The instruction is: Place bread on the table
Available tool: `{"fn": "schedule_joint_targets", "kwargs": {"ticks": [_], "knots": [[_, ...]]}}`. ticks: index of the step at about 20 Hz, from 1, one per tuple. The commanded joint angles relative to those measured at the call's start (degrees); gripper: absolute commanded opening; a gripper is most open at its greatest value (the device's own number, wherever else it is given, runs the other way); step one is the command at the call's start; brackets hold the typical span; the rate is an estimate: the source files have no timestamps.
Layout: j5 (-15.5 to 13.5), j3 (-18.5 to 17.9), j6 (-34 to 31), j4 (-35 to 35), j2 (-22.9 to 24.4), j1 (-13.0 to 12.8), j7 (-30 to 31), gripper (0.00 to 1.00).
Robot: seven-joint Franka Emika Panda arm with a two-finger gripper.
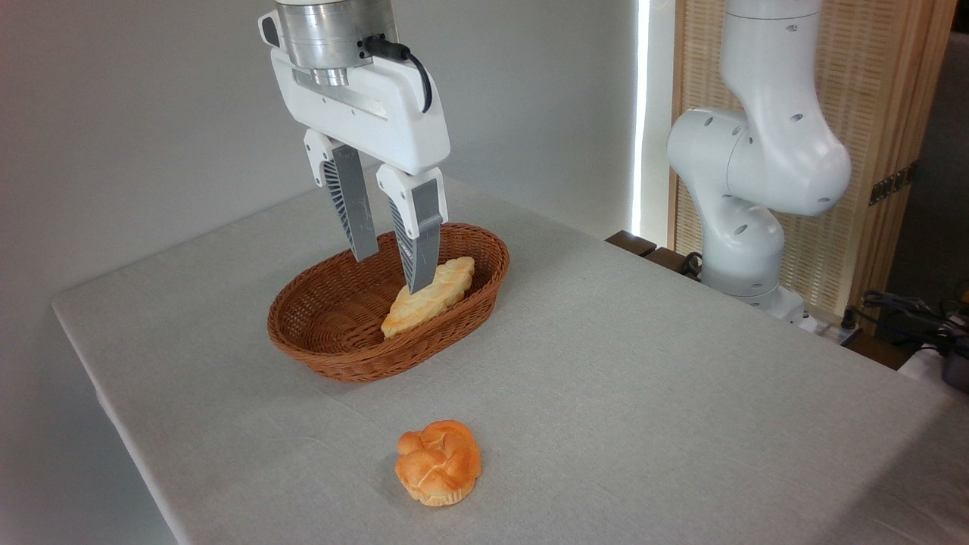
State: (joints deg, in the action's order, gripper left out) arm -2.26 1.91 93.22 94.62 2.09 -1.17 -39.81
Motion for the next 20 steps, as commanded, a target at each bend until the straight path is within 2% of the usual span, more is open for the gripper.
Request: {"fn": "schedule_joint_targets", "kwargs": {"ticks": [1, 4, 18, 20], "knots": [[-0.5, -1.1, -1.4, -0.8, -0.2, -1.1, -1.1, 1.00], [-0.5, -2.1, -1.4, -0.8, -0.2, -2.3, -1.1, 1.00], [-0.2, -3.1, -1.5, -0.8, -0.2, -3.2, -1.1, 1.00], [-0.2, -4.2, -1.4, -0.8, -0.2, -4.7, -1.1, 1.00]]}}
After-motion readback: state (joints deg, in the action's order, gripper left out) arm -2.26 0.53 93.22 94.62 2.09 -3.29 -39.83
